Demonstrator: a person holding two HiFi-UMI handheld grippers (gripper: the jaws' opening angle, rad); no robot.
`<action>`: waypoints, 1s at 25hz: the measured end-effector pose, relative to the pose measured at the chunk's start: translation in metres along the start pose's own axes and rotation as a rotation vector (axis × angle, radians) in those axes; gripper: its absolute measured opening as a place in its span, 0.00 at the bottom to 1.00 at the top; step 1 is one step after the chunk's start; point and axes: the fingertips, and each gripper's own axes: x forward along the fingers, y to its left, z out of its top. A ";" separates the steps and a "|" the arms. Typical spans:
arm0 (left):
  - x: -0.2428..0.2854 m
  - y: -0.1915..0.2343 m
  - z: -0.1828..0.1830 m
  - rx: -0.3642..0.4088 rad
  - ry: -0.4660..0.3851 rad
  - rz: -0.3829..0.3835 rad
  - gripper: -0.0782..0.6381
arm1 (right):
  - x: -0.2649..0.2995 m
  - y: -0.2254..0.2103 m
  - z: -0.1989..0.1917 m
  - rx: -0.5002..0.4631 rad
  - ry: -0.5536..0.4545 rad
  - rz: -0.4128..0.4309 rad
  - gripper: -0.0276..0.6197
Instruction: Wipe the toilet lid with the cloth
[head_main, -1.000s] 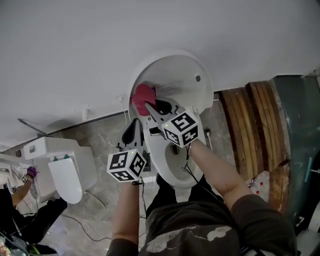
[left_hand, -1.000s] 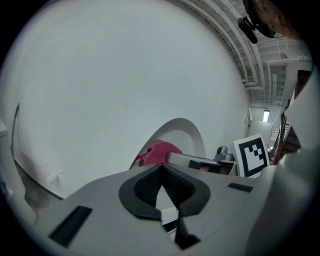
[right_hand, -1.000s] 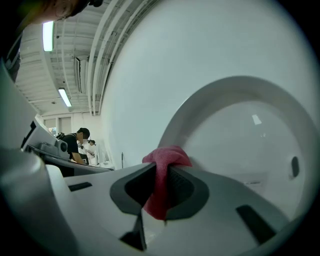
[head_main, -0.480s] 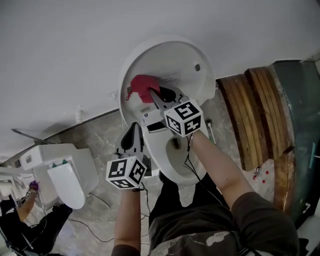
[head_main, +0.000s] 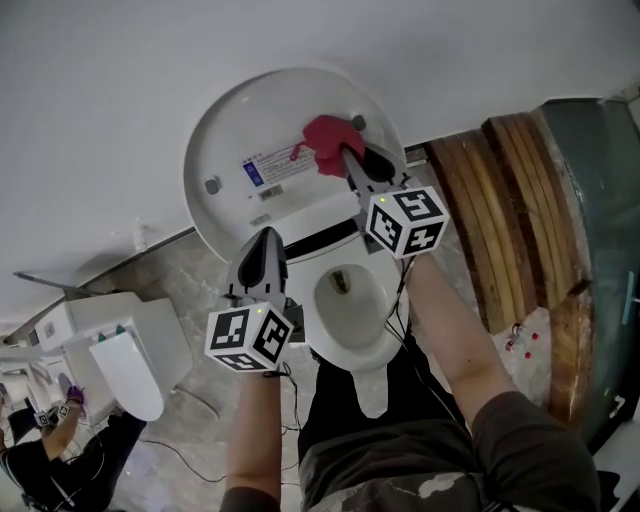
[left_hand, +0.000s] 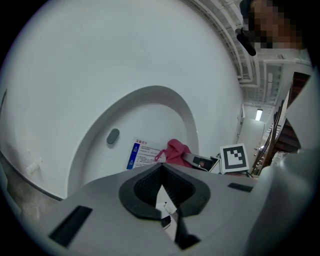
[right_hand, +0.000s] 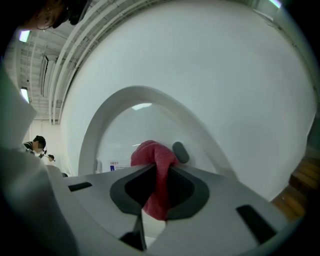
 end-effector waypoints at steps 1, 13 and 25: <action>0.003 -0.005 -0.003 0.001 0.003 -0.007 0.12 | -0.004 -0.008 0.001 0.008 -0.006 -0.011 0.12; 0.011 -0.019 -0.030 -0.018 -0.020 -0.016 0.12 | -0.035 -0.024 -0.012 0.072 -0.053 -0.009 0.12; -0.040 0.081 -0.014 -0.003 -0.053 0.128 0.12 | 0.010 0.178 -0.081 -0.160 0.096 0.401 0.12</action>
